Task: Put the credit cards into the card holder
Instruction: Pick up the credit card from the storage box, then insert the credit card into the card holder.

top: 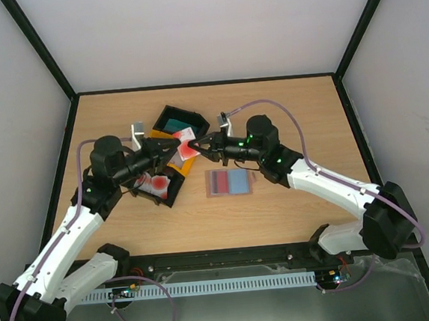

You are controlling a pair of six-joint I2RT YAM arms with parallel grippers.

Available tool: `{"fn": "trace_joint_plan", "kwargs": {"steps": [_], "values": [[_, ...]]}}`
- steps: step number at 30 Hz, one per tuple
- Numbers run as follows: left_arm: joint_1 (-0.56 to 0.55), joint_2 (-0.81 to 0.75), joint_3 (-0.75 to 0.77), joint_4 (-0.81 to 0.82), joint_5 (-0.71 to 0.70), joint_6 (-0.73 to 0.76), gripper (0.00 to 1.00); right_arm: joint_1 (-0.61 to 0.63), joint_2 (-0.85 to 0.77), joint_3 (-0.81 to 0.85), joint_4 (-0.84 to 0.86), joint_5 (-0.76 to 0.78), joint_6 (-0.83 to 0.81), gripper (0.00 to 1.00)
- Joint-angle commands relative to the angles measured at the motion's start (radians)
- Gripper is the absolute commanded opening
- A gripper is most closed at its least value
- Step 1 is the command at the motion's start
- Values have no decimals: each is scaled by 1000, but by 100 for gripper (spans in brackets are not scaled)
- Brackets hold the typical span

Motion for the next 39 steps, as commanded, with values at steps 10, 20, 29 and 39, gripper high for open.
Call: {"fn": "trace_joint_plan", "kwargs": {"steps": [10, 20, 29, 39], "values": [[-148, 70, -30, -104, -240, 271, 64, -7, -226, -124, -403, 504, -411, 2], [-345, 412, -28, 15, -418, 372, 64, -9, -313, -442, -372, 751, -506, 2], [-373, 631, -23, 96, -458, 400, 50, -10, -153, -543, -94, 613, -489, 2], [-372, 737, -49, 129, -465, 419, 52, -11, 10, -597, 122, 612, -458, 2]]}}
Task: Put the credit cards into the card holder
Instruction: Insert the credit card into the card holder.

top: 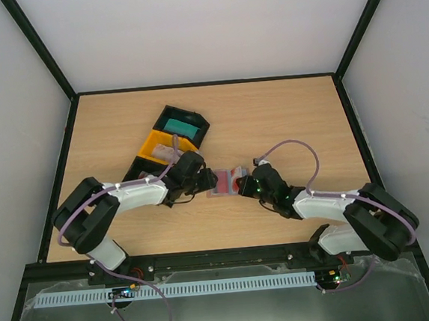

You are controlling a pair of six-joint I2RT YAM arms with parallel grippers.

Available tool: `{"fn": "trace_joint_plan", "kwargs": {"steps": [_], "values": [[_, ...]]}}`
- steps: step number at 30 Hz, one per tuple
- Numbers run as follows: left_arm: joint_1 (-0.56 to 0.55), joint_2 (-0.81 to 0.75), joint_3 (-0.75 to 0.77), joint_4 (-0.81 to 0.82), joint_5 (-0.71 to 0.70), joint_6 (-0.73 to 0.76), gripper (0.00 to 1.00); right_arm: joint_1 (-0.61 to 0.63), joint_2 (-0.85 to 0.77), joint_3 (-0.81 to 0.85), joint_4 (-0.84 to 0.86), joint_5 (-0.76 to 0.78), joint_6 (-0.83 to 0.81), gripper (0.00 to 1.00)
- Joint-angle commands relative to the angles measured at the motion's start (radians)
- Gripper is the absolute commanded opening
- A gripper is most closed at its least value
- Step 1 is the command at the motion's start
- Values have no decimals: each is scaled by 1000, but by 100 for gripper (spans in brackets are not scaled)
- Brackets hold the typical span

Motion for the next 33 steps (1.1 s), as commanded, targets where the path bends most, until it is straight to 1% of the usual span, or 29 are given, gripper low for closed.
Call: {"fn": "trace_joint_plan", "kwargs": {"steps": [1, 7, 19, 23, 26, 29, 30, 33], "values": [[-5, 43, -9, 21, -22, 23, 52, -5, 70, -32, 165, -4, 29, 2], [-3, 60, -9, -46, -50, 12, 51, -4, 136, -57, 286, -14, 63, 2], [0, 87, 18, -154, -41, 36, 46, -6, 212, -84, 422, -35, 120, 2], [0, 98, -10, -129, -32, 78, 46, -6, 254, -84, 474, -52, 141, 2], [4, 101, -47, -74, -36, 115, 46, -7, 288, -80, 484, -58, 139, 2], [0, 86, -68, -59, 9, 128, 45, -6, 294, -88, 495, -67, 143, 2], [-2, 79, -84, -43, 9, 128, 44, -6, 295, -102, 499, -45, 152, 2], [-3, 74, -99, -63, -41, 142, 40, -5, 316, -123, 537, -25, 175, 2]]}}
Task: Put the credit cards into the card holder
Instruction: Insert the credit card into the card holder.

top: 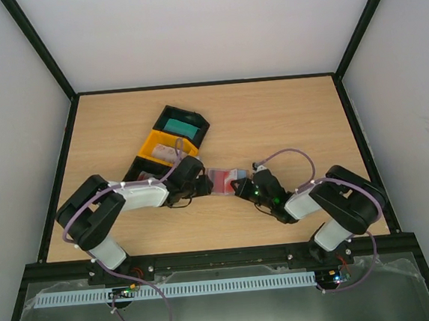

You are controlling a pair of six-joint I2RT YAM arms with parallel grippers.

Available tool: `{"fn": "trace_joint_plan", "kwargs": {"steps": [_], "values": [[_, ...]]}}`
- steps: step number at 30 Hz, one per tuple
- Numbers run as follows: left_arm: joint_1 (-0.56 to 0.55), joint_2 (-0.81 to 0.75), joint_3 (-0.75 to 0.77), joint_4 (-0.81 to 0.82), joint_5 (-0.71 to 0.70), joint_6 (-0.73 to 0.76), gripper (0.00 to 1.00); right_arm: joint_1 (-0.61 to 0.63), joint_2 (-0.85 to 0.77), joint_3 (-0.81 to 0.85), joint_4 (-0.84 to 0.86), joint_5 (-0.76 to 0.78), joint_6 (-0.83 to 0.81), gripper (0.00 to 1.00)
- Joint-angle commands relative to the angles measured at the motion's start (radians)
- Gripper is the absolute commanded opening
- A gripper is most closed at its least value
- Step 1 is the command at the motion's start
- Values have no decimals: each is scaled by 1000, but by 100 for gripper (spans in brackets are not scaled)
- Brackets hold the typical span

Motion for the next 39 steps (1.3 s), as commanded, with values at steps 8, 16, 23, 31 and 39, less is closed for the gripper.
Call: {"fn": "trace_joint_plan", "kwargs": {"steps": [8, 16, 23, 31, 39], "values": [[5, 29, -64, -77, -47, 124, 35, -2, 156, -37, 222, -15, 127, 2], [5, 36, -98, -42, -43, 138, 30, 3, 233, -22, 281, -33, 191, 2], [-10, 30, -140, 14, -16, 92, 22, 8, 220, 37, 114, -45, 126, 2], [-22, 34, -114, -29, -57, 81, 20, 15, 214, 83, 23, -21, 93, 2], [-23, 34, -107, -40, -70, 73, 20, 15, 223, 129, -95, -52, 42, 9]]}}
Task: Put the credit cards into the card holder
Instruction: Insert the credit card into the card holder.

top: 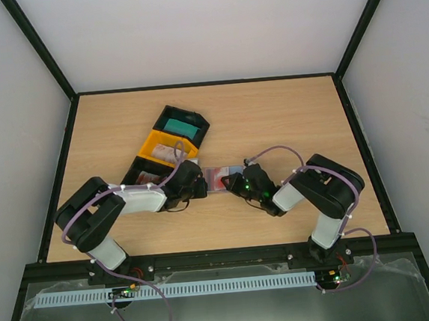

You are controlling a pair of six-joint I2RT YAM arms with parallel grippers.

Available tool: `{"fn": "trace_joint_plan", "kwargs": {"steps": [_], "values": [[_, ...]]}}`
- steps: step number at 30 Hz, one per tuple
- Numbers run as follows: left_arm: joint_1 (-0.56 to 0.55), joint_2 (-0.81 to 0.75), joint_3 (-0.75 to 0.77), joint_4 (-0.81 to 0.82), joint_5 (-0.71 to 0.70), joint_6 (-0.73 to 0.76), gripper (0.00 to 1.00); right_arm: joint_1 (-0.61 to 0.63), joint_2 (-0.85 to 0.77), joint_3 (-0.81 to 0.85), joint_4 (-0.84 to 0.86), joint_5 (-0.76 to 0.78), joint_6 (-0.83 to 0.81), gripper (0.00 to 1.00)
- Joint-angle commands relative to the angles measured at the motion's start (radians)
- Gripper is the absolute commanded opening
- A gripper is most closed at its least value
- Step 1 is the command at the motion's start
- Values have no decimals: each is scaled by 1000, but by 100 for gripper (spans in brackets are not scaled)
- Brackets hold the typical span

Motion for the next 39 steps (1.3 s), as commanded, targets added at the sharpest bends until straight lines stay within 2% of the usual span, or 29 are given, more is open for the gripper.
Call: {"fn": "trace_joint_plan", "kwargs": {"steps": [1, 8, 18, 23, 28, 31, 39], "values": [[-14, 53, -19, -154, 7, -11, 20, 8, 29, 19, -177, -11, -49, 10], [-17, 57, -20, -138, 10, -23, 20, 8, -11, 61, -288, -29, -79, 15], [-19, 4, -10, -138, 44, -55, 24, 7, -282, 120, -702, 111, -235, 50], [-22, -39, 3, -148, 67, -71, 30, 7, -303, 176, -863, 199, -294, 57], [-31, -74, 11, -160, 59, -92, 34, 8, -307, 195, -924, 257, -312, 64], [-48, -86, 19, -156, 49, -106, 38, 8, -313, 197, -923, 260, -330, 62], [-59, -17, 65, -146, 9, -129, 40, 8, -270, 232, -914, 220, -379, 46]]}}
